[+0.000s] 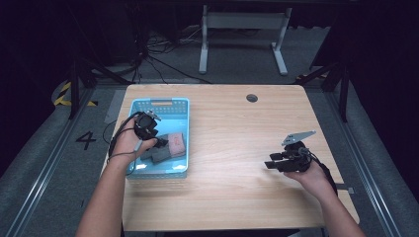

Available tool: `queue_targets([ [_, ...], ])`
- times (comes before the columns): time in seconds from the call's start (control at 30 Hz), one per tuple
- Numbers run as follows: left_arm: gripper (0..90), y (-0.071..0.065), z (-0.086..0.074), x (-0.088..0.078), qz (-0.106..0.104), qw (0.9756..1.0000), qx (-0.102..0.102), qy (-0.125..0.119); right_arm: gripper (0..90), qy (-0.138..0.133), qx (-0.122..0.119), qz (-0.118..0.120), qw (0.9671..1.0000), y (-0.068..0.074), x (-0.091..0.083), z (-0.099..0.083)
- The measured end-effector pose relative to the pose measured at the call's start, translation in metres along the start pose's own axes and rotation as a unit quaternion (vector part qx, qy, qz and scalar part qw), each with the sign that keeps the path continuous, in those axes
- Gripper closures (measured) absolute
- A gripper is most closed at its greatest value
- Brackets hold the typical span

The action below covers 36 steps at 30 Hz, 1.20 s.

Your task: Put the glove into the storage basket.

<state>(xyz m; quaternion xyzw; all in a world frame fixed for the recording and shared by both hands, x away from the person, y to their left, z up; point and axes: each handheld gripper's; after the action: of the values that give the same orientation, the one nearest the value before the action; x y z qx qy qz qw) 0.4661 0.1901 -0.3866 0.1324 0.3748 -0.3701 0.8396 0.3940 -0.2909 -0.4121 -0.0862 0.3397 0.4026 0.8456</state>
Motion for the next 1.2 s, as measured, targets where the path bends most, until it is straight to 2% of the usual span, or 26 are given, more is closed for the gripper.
queue_targets([
  [0.1,38.8,-0.009,0.004,-0.011,-0.002,0.9998,-0.004,-0.017,56.5,-0.003,-0.005,0.003,1.0,0.0,0.002,0.004],
  [0.23,39.5,-0.025,0.009,-0.022,-0.005,0.9995,0.001,-0.03,56.5,-0.003,-0.01,0.008,0.9999,0.0,0.006,0.009],
  [0.5,38.7,-0.071,0.021,-0.038,-0.029,0.9979,0.028,-0.052,56.3,-0.001,-0.013,0.011,0.9998,-0.001,0.009,0.013],
  [0.57,38.4,-0.084,0.023,-0.04,-0.043,0.997,0.032,-0.056,56.1,0.0,-0.014,0.011,0.9998,-0.001,0.01,0.013],
  [0.77,37.7,-0.117,0.027,-0.034,-0.065,0.9945,0.054,-0.062,56.1,-0.001,-0.014,0.01,0.9999,-0.002,0.008,0.012],
  [0.97,36.5,-0.142,0.027,-0.022,-0.091,0.9919,0.062,-0.063,56.3,-0.001,-0.012,0.009,0.9999,-0.004,0.004,0.009],
  [1.13,36.5,-0.162,0.027,-0.006,-0.11,0.9903,0.063,-0.056,56.5,-0.001,-0.009,0.005,0.9999,-0.005,0.003,0.007],
  [1.2,36.4,-0.172,0.027,0.004,-0.123,0.9885,0.069,-0.054,56.6,-0.001,-0.008,0.004,1.0,-0.005,0.001,0.006],
])
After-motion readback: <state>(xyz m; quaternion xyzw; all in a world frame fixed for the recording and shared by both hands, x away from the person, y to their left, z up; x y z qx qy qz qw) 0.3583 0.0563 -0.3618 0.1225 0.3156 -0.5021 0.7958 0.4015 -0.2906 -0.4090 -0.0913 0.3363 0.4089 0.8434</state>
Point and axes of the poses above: each handheld gripper's, and its own axes: x roughly forward along the jaws, z roughly out of its top, y roughly to its left, and after that the axes turned 10 degrees about -y, right-handed
